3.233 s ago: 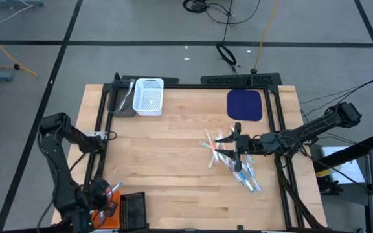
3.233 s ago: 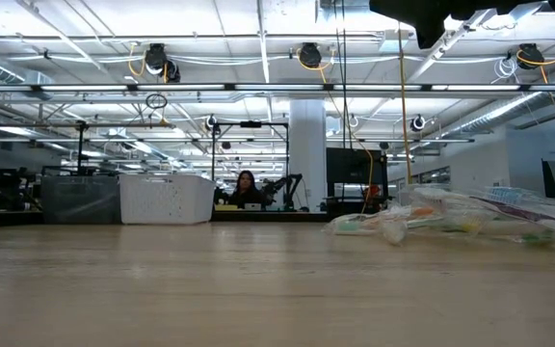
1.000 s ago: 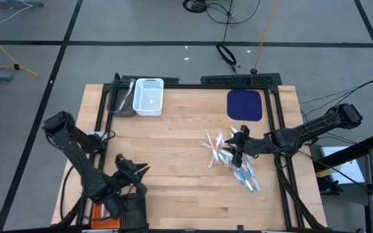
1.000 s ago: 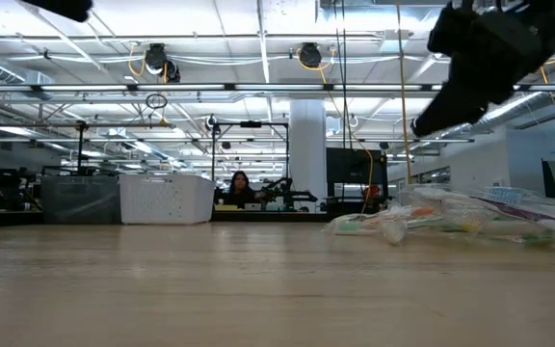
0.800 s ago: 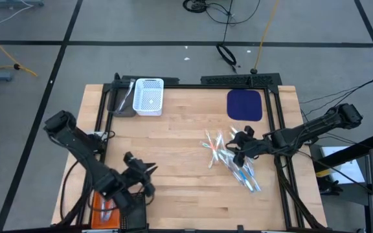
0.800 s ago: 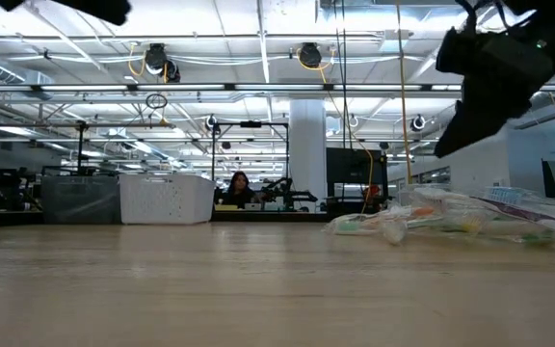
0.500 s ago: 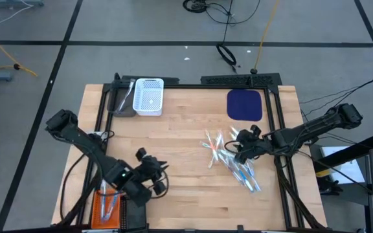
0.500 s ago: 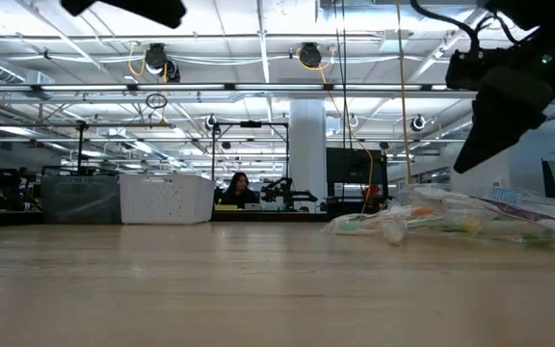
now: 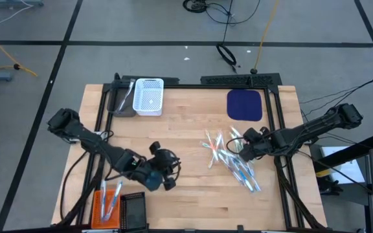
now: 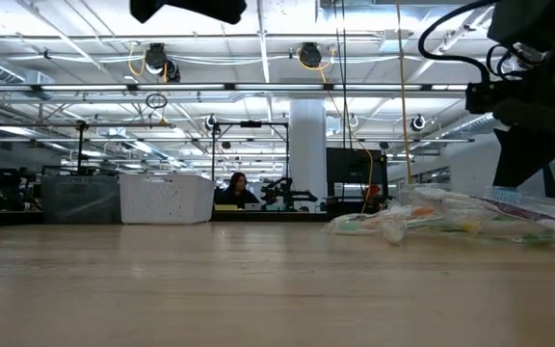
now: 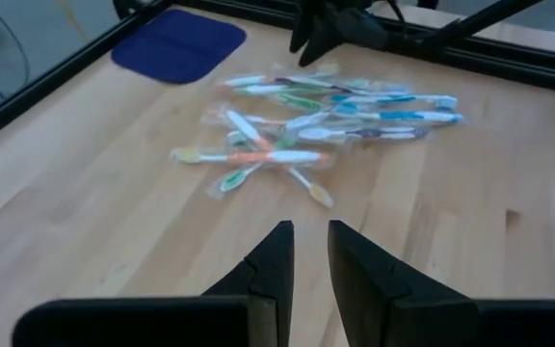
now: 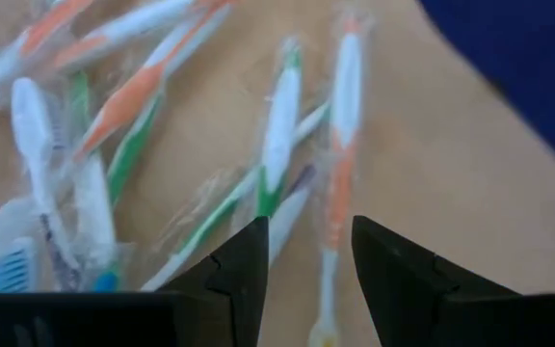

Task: Pick & Place Toothbrushes
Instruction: Put the violet toothbrush into the gray bin

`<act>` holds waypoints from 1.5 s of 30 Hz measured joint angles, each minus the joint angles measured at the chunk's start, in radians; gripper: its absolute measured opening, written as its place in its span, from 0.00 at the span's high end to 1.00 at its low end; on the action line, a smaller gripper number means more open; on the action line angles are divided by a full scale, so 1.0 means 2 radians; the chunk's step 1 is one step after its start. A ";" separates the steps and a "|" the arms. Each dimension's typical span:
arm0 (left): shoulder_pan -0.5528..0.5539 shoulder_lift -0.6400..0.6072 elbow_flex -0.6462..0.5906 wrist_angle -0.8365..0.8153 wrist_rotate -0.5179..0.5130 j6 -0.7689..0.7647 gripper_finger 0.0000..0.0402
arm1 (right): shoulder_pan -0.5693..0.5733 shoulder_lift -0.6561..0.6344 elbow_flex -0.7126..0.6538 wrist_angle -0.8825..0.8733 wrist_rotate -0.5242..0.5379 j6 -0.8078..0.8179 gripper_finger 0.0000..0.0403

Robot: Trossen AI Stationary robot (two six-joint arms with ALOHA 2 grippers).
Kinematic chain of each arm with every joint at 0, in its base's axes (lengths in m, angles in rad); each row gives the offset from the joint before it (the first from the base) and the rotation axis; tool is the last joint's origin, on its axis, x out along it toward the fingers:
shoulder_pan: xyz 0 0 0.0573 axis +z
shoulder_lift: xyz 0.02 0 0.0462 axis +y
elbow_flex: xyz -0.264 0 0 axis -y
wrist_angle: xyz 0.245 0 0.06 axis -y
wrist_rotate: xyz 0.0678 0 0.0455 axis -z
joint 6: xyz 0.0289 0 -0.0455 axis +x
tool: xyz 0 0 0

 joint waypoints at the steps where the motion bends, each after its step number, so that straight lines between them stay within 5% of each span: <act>1: 0.005 0.000 0.000 0.006 0.005 0.007 0.83 | 0.000 0.000 -0.005 0.007 -0.007 0.000 0.65; 12: 0.035 0.000 0.000 0.026 0.039 0.032 0.83 | 0.000 0.000 -0.053 0.052 -0.025 0.012 0.67; 20: 0.038 0.000 0.000 0.026 0.040 0.038 0.83 | 0.000 0.000 -0.059 0.086 -0.037 0.005 0.97; 45: 0.040 0.000 0.000 0.049 0.040 0.046 0.83 | 0.001 0.000 0.035 0.128 0.020 -0.118 1.00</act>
